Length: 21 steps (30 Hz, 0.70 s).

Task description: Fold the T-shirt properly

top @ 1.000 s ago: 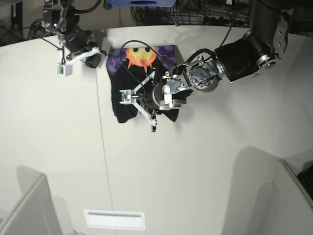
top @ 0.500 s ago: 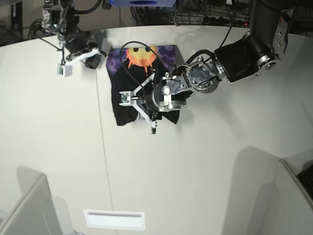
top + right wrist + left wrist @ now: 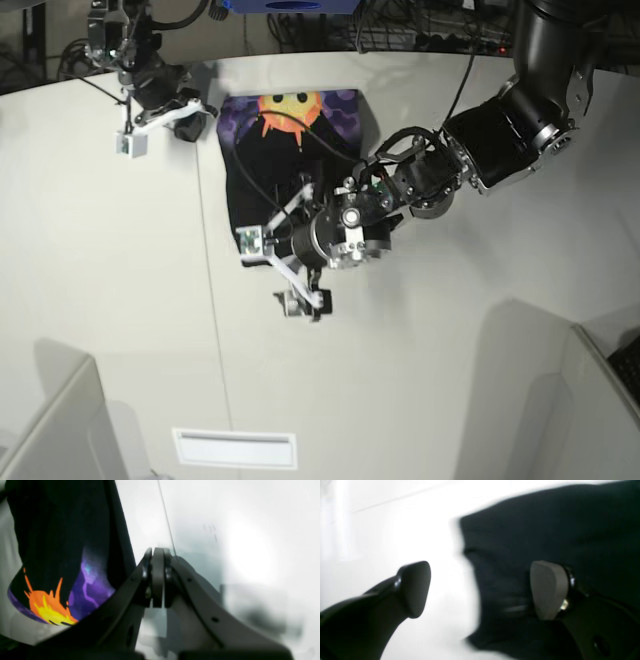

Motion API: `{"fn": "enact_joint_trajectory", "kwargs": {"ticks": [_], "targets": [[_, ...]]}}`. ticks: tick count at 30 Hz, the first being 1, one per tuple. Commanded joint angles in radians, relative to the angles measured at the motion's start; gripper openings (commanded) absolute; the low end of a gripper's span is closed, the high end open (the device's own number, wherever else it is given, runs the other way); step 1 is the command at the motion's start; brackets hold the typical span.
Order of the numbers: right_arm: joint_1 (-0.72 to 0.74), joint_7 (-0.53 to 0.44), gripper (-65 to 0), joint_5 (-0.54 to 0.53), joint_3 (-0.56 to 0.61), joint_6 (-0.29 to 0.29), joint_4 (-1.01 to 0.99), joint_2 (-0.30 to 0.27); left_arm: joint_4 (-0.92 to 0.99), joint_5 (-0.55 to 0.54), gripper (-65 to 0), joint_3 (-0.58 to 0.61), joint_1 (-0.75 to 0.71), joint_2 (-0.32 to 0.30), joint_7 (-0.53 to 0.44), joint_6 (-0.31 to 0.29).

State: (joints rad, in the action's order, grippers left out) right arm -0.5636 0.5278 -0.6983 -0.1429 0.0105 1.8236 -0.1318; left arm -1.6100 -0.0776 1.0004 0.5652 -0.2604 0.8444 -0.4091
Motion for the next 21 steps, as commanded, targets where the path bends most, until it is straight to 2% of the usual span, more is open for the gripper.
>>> {"fn": "enact_joint_trajectory", "kwargs": {"ticks": [1, 6, 8, 9, 11, 13, 17, 21], "targets": [[-0.006, -0.016, -65.0, -0.004, -0.007, 0.010, 0.015, -0.007, -0.045, 0.006, -4.8, -0.045, 0.020, 0.002, -0.001, 0.009], [-0.023, -0.019, -65.0, -0.004, -0.010, 0.009, 0.048, -0.012, -0.223, 0.006, -5.3, -0.277, -0.124, -0.021, 0.005, 0.009], [-0.043, -0.019, -65.0, -0.004, -0.014, 0.009, 0.075, -0.013, -0.310, 0.006, -11.7, -0.375, -0.235, -0.043, 0.005, 0.009], [-0.057, -0.019, -65.0, -0.004, -0.036, 0.010, 0.089, -0.013, -0.347, 0.006, -18.9, -0.426, -0.297, -0.053, 0.005, 0.009], [-0.082, -0.019, -65.0, -0.004, -0.071, 0.012, 0.118, -0.013, -0.385, 0.006, -38.2, -0.513, -0.405, -0.069, 0.002, 0.009], [-0.120, -0.019, -65.0, -0.004, -0.100, 0.012, 0.156, -0.013, -0.388, 0.006, -64.0, -0.602, -0.505, -0.076, 0.000, 0.009], [-0.200, -0.019, -65.0, -0.005, -0.142, 0.012, 0.196, -0.013, -0.395, 0.006, -65.0, -0.773, -0.675, -0.083, -0.003, 0.009], [-0.275, -0.019, -65.0, -0.005, -0.159, 0.013, 0.196, -0.013, -0.398, 0.006, -65.0, -0.860, -0.799, -0.087, -0.014, 0.009]]}}
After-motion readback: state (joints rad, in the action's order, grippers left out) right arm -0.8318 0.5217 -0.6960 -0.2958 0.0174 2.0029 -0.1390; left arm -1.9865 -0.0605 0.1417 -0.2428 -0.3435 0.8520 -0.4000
